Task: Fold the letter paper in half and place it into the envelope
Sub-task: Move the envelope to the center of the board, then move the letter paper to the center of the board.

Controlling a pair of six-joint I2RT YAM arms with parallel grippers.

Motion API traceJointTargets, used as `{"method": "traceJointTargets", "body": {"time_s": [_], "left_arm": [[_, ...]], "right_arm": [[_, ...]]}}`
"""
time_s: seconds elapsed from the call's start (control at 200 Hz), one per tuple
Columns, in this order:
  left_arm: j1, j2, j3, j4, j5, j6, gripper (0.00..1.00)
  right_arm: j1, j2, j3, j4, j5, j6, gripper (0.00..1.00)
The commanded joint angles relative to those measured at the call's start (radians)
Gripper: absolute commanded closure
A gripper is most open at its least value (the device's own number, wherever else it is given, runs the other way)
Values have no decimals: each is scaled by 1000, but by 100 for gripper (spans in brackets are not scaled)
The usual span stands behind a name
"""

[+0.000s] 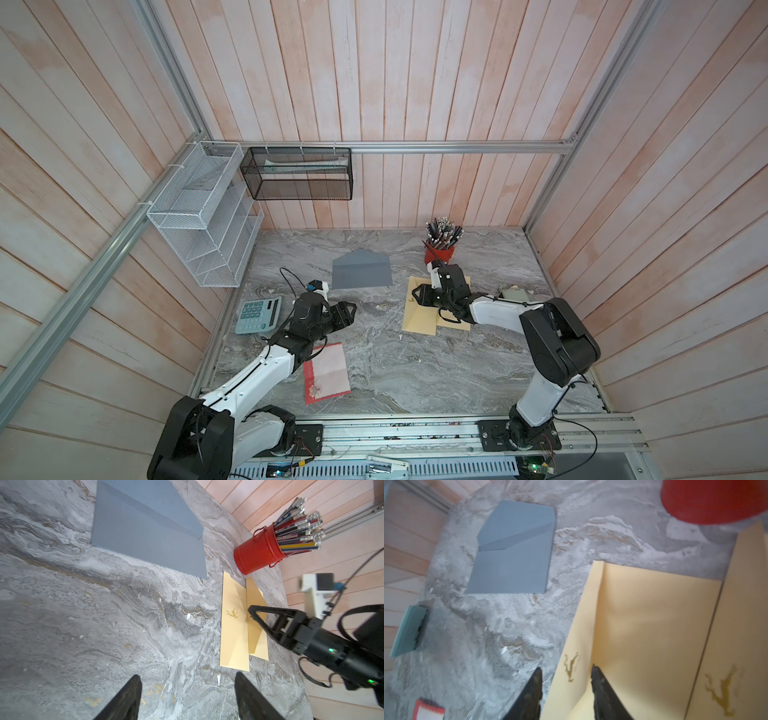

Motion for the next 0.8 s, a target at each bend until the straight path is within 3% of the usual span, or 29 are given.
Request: {"method": "traceJointTargets", "body": {"time_s": [0.0, 0.14, 0.345, 0.53, 0.655, 0.795], "left_arm": [[27, -22, -3, -33, -24, 33, 26], [51, -44, -8, -46, -24, 32, 24], [64, -104, -35, -172, -16, 16, 18], [69, -247, -51, -437, -81, -67, 2], [66, -348, -55, -597, -104, -136, 0], [58, -392, -77, -659, -86, -243, 0]], "right_arm": [[29, -100, -2, -16, -52, -20, 47], [110, -216, -76, -12, 11, -27, 30], [230, -304, -188, 7, 94, 23, 12], [262, -310, -251, 33, 129, 69, 8], [262, -310, -257, 45, 147, 64, 7], [260, -314, -247, 42, 171, 43, 7]]}}
